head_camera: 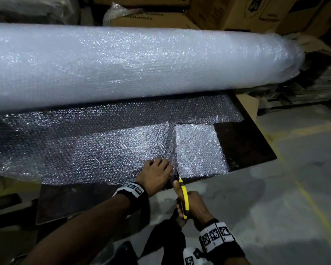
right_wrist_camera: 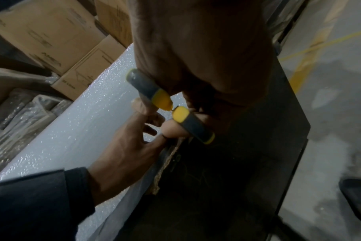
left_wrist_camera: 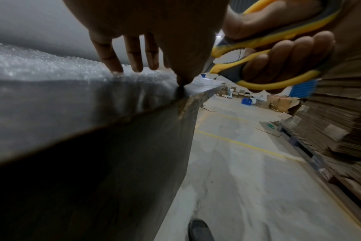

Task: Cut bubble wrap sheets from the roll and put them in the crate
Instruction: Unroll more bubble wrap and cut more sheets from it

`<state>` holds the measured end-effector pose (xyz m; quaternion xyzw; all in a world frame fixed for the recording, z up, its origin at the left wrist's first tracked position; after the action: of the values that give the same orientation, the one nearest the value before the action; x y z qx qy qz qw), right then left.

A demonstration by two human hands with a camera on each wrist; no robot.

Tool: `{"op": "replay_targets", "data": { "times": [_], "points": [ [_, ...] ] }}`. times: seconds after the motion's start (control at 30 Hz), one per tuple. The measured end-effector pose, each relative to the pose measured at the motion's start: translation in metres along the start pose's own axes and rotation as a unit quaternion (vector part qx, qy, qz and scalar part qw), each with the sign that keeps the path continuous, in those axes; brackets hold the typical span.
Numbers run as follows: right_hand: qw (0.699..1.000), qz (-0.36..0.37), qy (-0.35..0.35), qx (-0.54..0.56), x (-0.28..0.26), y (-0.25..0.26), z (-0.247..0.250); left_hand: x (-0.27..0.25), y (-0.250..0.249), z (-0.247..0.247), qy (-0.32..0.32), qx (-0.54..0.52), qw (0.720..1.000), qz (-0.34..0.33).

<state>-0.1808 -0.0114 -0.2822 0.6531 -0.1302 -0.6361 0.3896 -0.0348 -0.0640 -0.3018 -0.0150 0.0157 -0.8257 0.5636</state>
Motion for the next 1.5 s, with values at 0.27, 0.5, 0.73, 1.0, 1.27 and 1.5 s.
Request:
{"op": "replay_targets", "data": {
  "times": [0.27, 0.5, 0.73, 1.0, 1.27, 1.5],
  "points": [
    [0.999, -0.029, 0.040, 0.020, 0.000, 0.020, -0.001, -0.001, 0.000, -0.009, 0.027, 0.006, 1.000, 0.004],
    [0.998, -0.038, 0.038, 0.027, 0.003, 0.023, -0.004, 0.000, 0.005, -0.012, 0.044, 0.003, 0.999, -0.005],
    [0.998, -0.016, 0.052, 0.014, 0.012, 0.026, -0.002, 0.000, 0.004, -0.007, 0.027, 0.016, 1.000, 0.004],
    [0.995, -0.080, 0.056, 0.036, 0.025, 0.027, 0.002, -0.010, -0.010, -0.001, -0.001, 0.038, 0.996, -0.081],
    [0.991, -0.093, 0.094, 0.036, 0.033, 0.031, 0.006, -0.024, -0.028, 0.004, 0.049, 0.047, 0.983, -0.173],
    [0.984, -0.096, 0.144, 0.044, 0.027, 0.030, 0.016, -0.019, -0.031, 0.000, 0.107, 0.060, 0.981, -0.153]
  ]
}}
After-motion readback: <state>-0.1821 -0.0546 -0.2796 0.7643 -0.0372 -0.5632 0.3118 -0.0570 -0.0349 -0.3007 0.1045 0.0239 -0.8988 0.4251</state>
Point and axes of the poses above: each hand's wrist, its own x-axis towards the middle knuckle, its own z-axis out of the back of the hand, y = z × x, the point moved 6 cm from there along x, towards the middle knuckle, and after that the axes turned 7 degrees about y, right-handed, at the moved point
